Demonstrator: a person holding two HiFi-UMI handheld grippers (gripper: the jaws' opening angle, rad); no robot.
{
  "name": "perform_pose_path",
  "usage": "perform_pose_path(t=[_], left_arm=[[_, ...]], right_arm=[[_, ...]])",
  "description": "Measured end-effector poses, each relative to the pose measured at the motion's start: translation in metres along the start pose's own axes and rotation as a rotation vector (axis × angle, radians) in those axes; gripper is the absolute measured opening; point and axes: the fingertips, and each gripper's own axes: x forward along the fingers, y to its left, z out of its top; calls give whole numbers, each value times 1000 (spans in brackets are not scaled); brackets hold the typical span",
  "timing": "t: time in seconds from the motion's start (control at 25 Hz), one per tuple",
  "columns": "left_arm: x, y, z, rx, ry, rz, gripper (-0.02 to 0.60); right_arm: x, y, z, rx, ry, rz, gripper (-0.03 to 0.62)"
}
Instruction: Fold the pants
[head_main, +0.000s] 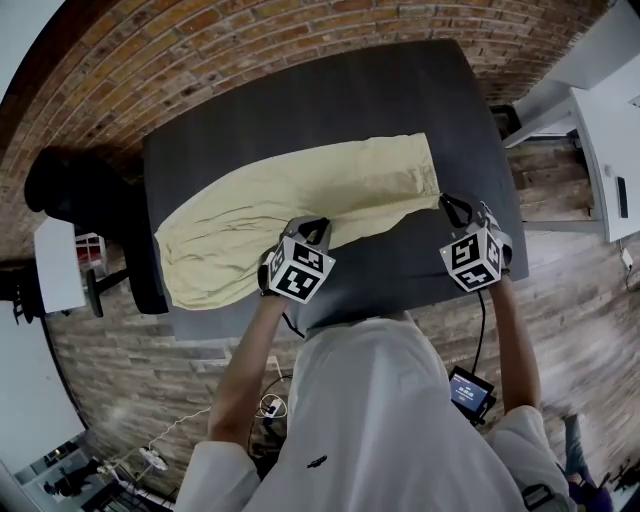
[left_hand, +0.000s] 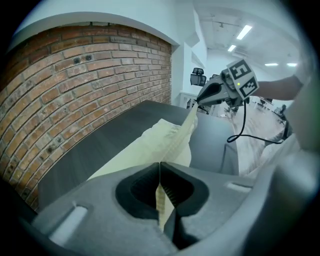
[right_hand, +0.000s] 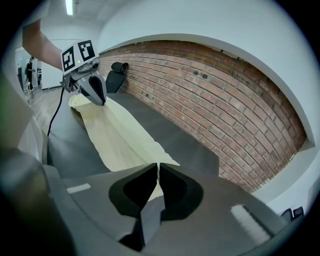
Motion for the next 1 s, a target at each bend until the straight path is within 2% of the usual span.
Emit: perform_pose_path(t=[0.48, 1.0], left_arm=[[54, 57, 13, 15, 42, -68, 12], [124, 121, 30, 41, 79, -81, 12]], right_arm=[[57, -29, 11, 6, 89, 4, 23], [137, -62, 8, 20, 172, 14, 23]])
